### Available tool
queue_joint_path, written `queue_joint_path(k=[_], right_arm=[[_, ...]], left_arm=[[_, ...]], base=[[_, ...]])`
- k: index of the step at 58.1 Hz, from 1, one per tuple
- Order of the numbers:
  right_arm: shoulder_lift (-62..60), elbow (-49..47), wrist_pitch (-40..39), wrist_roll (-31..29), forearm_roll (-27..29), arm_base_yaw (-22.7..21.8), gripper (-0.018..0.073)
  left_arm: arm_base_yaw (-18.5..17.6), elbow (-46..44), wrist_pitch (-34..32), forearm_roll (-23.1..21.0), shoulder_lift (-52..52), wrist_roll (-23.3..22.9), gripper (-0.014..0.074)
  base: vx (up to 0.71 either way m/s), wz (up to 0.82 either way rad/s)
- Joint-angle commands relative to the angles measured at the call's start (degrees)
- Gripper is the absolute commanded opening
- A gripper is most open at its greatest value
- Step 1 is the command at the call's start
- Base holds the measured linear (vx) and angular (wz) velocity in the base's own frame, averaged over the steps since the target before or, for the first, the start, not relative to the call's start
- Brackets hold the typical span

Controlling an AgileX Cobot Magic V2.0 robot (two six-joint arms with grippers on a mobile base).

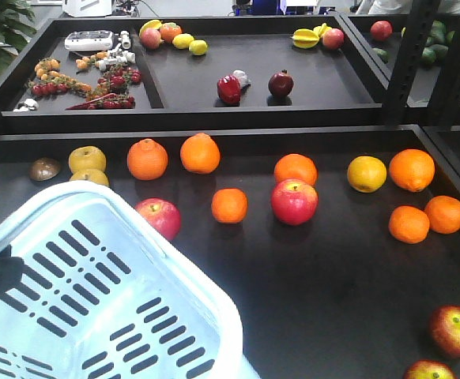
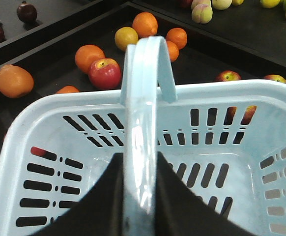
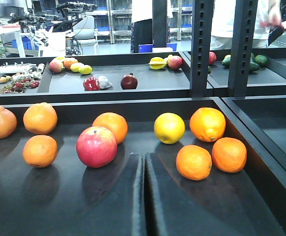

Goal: Pick three apples into basket with both arms
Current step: 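Lower the basket onto the table with the left gripper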

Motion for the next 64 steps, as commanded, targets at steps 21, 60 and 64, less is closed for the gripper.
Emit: queue_joint_path(k=[21, 60, 64], right_arm=[[-0.64, 0.67, -4.14, -0.44, -0.53, -0.27, -0.0005], [-0.64, 0.67, -4.14, -0.44, -0.53, -0.27, -0.0005], [-0.64, 0.67, -4.14, -0.44, -0.53, -0.27, -0.0005]], left_arm=[[-0.17, -1.51, -5.41, -1.27, 0.07, -0.51, -0.0006], [-0.17, -1.51, -12.31, -10.81, 4.29, -0.78, -0.0006], [-0.17, -1.51, -13.79, -10.80, 6.64, -0.34, -0.0006]], base=[[0.00, 0.00], [0.00, 0.00], [0.00, 0.00]])
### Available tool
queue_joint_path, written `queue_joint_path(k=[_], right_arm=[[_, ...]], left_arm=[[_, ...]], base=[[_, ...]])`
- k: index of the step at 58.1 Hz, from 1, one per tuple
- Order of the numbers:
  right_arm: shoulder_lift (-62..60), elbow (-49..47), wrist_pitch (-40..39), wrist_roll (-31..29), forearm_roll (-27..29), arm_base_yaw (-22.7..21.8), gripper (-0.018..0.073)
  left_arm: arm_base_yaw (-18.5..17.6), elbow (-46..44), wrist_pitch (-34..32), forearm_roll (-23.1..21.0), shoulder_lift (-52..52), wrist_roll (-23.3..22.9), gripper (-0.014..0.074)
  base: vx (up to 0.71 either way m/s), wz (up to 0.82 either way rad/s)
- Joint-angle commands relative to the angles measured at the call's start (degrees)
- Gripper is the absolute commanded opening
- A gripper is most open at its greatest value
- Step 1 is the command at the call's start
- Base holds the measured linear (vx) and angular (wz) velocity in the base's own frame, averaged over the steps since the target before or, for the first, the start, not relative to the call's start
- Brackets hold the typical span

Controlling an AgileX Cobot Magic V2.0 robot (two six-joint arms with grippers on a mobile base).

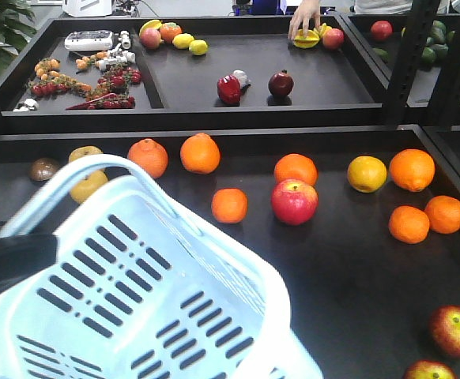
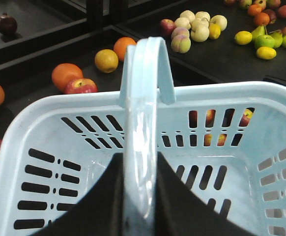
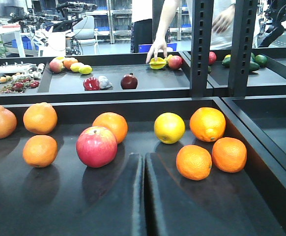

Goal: Pick three apples into basket with both arms
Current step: 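Lower the basket onto the table with the left gripper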

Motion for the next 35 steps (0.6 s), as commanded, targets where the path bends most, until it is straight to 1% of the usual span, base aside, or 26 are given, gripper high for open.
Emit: queue_joint_path(k=[1, 5, 9, 12, 16, 19, 24, 27, 35], right_arm=[[-0.64, 0.67, -4.14, -0.44, -0.53, -0.27, -0.0005], [-0.64, 0.67, -4.14, -0.44, -0.53, -0.27, -0.0005], [-0.64, 0.67, -4.14, -0.44, -0.53, -0.27, -0.0005], [-0.64, 0.67, -4.14, -0.44, -0.53, -0.27, -0.0005], [-0.64, 0.67, -4.14, -0.44, -0.53, -0.27, -0.0005], [-0.64, 0.67, -4.14, -0.44, -0.53, -0.27, -0.0005], [-0.64, 0.67, -4.14, -0.44, -0.53, -0.27, -0.0005], [-0.64, 0.67, -4.14, -0.44, -0.53, -0.27, -0.0005], [-0.64, 0.67, -4.14, -0.44, -0.53, -0.27, -0.0005]], left_arm=[[-0.17, -1.51, -8.30, -2.57, 3.48, -0.02, -0.0006], [-0.17, -1.51, -11.12, -2.57, 6.67, 1.07, -0.0006], [-0.17, -1.78, -14.06, -2.57, 10.10, 3.71, -0.0006], [-0.17, -2.61, -15.24, -2.77, 13.24, 6.27, -0.0006], [-0.23, -4.60, -15.54, -4.20, 17.61, 10.24, -0.0006], [-0.23, -6.56, -15.38, -5.67, 20.90, 13.67, -0.0006], [-0.23, -10.53, -14.97, -9.28, 26.78, 20.82, -0.0006], [-0.23, -13.55, -14.74, -12.53, 30.72, 26.07, -0.0006], [-0.23, -21.57, -13.84, -19.81, 39.93, 37.62, -0.0006]], base=[[0.00, 0.00], [0.00, 0.00], [0.00, 0.00], [0.00, 0.00], [0.00, 0.00], [0.00, 0.00], [0.00, 0.00], [0.00, 0.00], [0.00, 0.00]])
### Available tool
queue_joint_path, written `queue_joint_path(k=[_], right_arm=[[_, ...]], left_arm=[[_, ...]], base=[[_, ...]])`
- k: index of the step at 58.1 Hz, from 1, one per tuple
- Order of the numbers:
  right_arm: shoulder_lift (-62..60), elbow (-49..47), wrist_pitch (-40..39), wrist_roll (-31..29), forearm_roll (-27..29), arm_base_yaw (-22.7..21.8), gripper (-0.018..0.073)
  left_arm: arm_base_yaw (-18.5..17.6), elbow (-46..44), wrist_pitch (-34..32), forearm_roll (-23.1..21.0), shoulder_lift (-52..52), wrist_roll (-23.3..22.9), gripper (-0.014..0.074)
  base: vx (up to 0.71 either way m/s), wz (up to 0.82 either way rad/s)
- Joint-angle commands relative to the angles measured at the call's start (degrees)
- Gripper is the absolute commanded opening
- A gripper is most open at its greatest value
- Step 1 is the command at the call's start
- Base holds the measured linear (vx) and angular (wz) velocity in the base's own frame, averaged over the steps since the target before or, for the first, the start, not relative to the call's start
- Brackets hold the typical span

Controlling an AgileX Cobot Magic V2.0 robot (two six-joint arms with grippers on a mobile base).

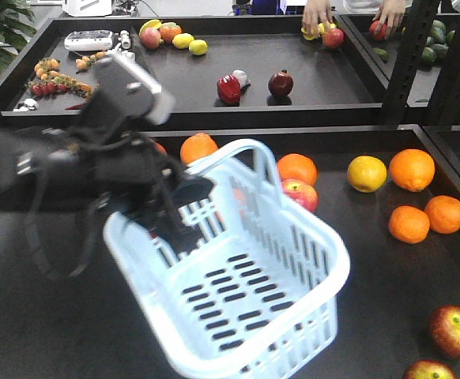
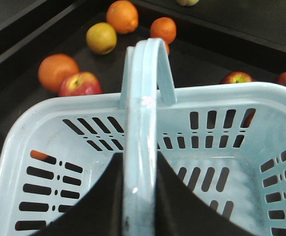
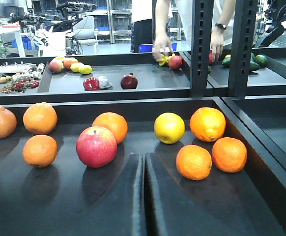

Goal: Pick three apples into basket with both arms
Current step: 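Lower the basket onto the table with the left gripper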

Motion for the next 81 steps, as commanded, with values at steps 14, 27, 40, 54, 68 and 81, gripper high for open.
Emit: queue_joint_path(k=[14, 27, 40, 54, 68, 81], right_arm=[[-0.64, 0.67, -4.14, -0.44, -0.53, -0.27, -0.0005], [-0.64, 0.67, -4.14, -0.44, -0.53, -0.27, -0.0005], [-0.64, 0.67, -4.14, -0.44, -0.53, -0.27, -0.0005], [-0.64, 0.67, -4.14, -0.44, -0.53, -0.27, -0.0005], [-0.64, 0.67, -4.14, -0.44, -0.53, -0.27, -0.0005], [-0.64, 0.67, -4.14, -0.44, -0.53, -0.27, -0.0005]], left_arm=[[-0.23, -19.49, 5.21, -8.79, 19.05, 17.24, -0.0006], [-0.23, -28.86, 11.72, -8.63, 29.26, 18.18, -0.0006], [-0.23, -31.44, 12.28, -8.51, 32.26, 18.18, -0.0005], [-0.23, -31.50, 12.86, -8.49, 32.60, 18.18, 0.0009], [-0.23, -31.50, 12.92, -8.49, 32.60, 18.12, 0.0087], [-0.18, -31.50, 12.92, -8.60, 32.60, 17.82, 0.0276]], base=[[0.00, 0.00], [0.00, 0.00], [0.00, 0.00], [0.00, 0.00], [0.00, 0.00], [0.00, 0.00]])
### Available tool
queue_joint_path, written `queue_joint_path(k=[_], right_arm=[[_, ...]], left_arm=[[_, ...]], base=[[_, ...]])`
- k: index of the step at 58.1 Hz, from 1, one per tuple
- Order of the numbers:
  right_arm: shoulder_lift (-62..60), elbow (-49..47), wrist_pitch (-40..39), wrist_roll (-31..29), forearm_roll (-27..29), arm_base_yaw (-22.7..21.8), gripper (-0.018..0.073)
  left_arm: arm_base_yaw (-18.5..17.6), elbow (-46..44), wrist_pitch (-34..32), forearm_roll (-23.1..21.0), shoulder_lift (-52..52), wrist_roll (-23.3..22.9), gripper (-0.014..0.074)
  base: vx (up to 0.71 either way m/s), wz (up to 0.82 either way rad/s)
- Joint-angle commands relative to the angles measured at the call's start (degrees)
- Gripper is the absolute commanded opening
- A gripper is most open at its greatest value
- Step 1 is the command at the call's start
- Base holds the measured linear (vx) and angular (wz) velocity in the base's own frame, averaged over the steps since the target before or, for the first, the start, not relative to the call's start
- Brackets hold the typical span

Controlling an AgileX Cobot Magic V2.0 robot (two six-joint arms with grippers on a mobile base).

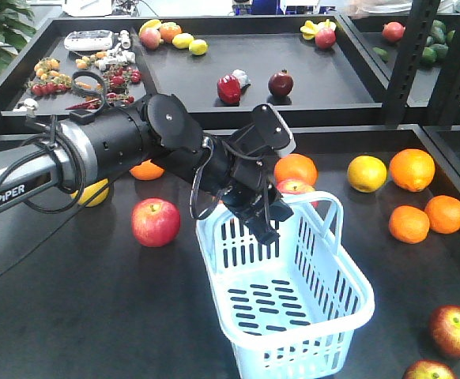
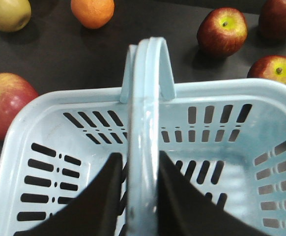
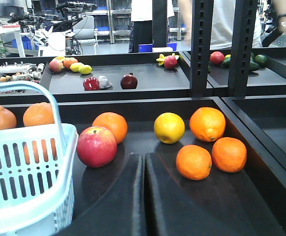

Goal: Pick three apples into basket with both arms
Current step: 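Lower the basket onto the table with the left gripper, then open the left gripper and withdraw it from the basket handle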

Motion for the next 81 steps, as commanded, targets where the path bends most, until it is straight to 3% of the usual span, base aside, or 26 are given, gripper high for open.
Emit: queue_joint_path(k=[1, 15, 29, 47, 53, 60, 64, 70, 76, 81], right_arm=[[-0.64, 0.67, -4.14, -0.44, -0.53, -0.27, -0.0005], [-0.64, 0.67, -4.14, -0.44, -0.53, -0.27, -0.0005], [-0.64, 0.67, -4.14, -0.44, -0.53, -0.27, -0.0005], [-0.64, 0.67, -4.14, -0.44, -0.53, -0.27, -0.0005], [-0.64, 0.67, -4.14, -0.44, -0.53, -0.27, -0.0005], [-0.64, 0.67, -4.14, -0.44, -0.53, -0.27, -0.0005], [-0.64, 0.67, -4.14, -0.44, -0.53, -0.27, -0.0005], [-0.64, 0.67, -4.14, -0.44, -0.53, -0.27, -0.0005], [-0.64, 0.67, -4.14, -0.44, -0.53, -0.27, -0.0005], [-0.64, 0.67, -4.14, -0.44, -0.53, -0.27, -0.0005]], left_arm=[[-0.18, -1.93, -1.66, -2.67, -3.57, -0.47, 0.0290], [-0.18, -1.93, -1.15, -2.79, -3.67, -0.74, 0.0448], [-0.18, -1.93, 2.14, -3.15, -4.64, -0.79, 0.0451], [-0.18, -1.93, 0.22, -3.10, -11.92, -0.85, 0.0451], [-0.18, -1.93, 2.58, -2.92, -15.32, -5.54, 0.0444], [-0.18, -1.93, 9.84, -0.69, -18.66, -16.27, 0.0375], [-0.18, -1.93, 15.75, 1.34, -19.95, -19.96, 0.0300], [-0.18, -1.86, 25.28, 3.56, -21.33, -21.84, 0.0145], [-0.31, 1.05, 25.44, 4.02, -24.14, -23.70, -0.0006], [-0.31, 4.71, 25.44, 3.97, -27.27, -23.75, -0.0008]], base=[[0.00, 0.00], [0.00, 0.00], [0.00, 0.00], [0.00, 0.00], [0.00, 0.00], [0.00, 0.00], [0.00, 0.00], [0.00, 0.00], [0.00, 0.00], [0.00, 0.00]])
